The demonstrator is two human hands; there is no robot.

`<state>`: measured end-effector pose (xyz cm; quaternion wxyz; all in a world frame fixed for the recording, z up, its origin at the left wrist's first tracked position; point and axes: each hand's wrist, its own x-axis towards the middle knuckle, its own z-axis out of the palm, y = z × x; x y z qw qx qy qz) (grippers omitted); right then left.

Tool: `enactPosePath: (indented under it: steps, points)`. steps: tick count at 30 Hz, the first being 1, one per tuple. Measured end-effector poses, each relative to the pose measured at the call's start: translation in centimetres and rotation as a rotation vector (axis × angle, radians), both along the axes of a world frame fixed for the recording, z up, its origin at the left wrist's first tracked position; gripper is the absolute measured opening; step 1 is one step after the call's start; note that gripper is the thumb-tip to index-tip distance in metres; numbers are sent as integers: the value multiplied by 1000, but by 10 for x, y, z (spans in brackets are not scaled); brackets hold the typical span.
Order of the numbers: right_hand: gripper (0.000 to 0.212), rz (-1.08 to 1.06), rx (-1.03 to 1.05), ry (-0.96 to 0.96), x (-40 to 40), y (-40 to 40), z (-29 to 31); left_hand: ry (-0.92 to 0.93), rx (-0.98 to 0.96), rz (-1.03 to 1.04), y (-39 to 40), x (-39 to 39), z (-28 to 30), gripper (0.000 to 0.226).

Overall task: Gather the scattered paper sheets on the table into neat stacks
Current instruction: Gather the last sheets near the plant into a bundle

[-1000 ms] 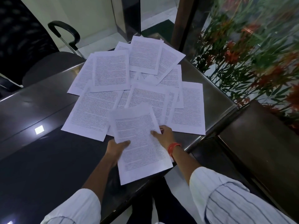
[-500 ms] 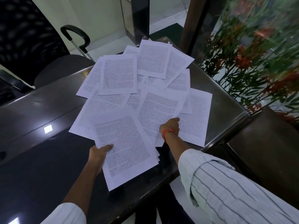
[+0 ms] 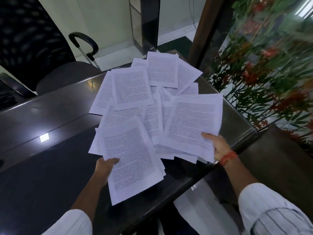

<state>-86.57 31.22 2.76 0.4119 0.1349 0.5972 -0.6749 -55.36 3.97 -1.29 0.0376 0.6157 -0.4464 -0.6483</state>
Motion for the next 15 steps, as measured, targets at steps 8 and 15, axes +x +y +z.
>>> enactPosePath:
  steps: [8,15]
  points:
    - [56,82,-213,-59,-30,11,43,-69,-60,-64,-1,-15,-7,25]
    - [76,251,-413,-98,-33,1,68,-225,-184,-206,12,-28,2,17]
